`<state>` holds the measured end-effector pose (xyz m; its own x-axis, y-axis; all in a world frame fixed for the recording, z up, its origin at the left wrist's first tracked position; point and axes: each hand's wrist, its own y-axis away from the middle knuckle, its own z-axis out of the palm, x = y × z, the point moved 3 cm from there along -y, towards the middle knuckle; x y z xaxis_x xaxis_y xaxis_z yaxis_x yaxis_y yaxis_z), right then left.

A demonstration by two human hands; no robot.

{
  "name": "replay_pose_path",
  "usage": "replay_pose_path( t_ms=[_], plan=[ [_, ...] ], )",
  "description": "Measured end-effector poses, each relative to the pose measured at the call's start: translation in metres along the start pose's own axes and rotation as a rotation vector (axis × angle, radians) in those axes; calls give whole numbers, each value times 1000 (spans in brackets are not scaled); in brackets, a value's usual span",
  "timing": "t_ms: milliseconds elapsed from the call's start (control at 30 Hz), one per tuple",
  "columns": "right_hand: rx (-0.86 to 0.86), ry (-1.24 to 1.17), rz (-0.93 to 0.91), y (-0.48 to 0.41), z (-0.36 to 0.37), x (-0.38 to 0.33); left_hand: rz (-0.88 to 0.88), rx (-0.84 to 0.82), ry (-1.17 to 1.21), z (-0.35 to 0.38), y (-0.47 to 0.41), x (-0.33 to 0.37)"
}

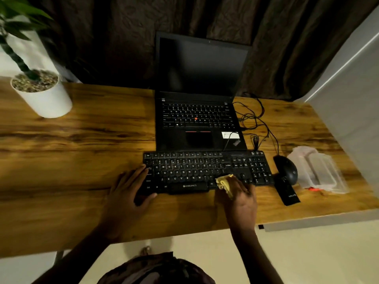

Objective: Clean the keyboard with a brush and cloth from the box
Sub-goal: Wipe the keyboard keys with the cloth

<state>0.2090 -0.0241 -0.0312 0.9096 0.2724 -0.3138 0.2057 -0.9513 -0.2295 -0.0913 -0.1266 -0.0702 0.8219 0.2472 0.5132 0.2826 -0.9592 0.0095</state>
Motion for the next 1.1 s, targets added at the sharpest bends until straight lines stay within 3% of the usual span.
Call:
replay_pose_path(
  t_ms=[100,267,533,767,967,1100],
  plan=[
    [44,16,20,-2,1,-15,7,14,-4,-1,0,1],
    [33,-10,-152,-1,13,-36,33,23,-6,1,0,1],
    [26,91,79,-8,9,3,35,28,-19,0,0,0],
    [-64,-64,-145,6,25,-60,53,34,-3,1,-1,0],
    [-111,-45,-79,3,18,-42,75,70,-2,-1,-1,4],
    [-138,-55,-105,5,27,-66,70,84,11,-2,1,4]
  ],
)
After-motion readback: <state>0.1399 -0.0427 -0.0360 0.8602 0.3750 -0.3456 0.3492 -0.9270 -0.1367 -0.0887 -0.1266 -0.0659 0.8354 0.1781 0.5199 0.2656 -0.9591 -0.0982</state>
